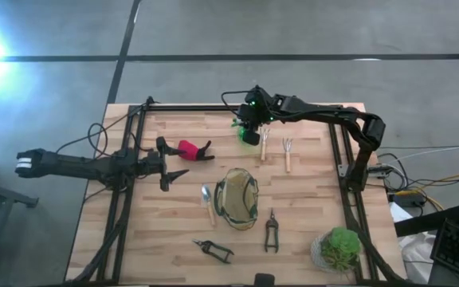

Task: Pick & Place Garden tools in Gardening bag
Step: Put the green spray bottle into the white gardening bag

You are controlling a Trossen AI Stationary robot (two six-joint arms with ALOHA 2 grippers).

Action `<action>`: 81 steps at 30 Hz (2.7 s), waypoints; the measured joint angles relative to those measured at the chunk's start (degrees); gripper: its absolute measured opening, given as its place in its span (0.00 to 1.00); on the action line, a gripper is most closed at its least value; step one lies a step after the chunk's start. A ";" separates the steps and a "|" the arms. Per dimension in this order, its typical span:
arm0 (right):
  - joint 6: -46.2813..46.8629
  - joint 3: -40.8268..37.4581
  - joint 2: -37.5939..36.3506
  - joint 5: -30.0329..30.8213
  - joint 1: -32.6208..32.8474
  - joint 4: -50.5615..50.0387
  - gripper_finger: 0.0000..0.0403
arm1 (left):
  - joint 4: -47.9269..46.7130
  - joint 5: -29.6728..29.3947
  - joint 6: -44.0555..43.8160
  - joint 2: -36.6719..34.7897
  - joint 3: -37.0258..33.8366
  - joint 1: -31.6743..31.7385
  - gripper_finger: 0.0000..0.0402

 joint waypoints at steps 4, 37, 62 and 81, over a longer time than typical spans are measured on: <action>0.79 -0.01 -0.40 0.02 0.00 -0.88 0.10 | -0.01 0.00 0.00 0.00 0.00 -0.01 0.80; 5.30 30.99 -7.96 0.43 20.81 -31.76 0.11 | 0.00 -0.01 0.01 0.00 0.00 0.01 0.80; 16.17 27.86 -7.91 0.63 27.80 -25.95 0.10 | 0.01 0.00 0.00 0.00 0.00 -0.01 0.80; 17.82 21.63 -7.85 0.61 29.86 -21.10 0.10 | 0.00 -0.02 0.00 0.00 0.00 -0.01 0.80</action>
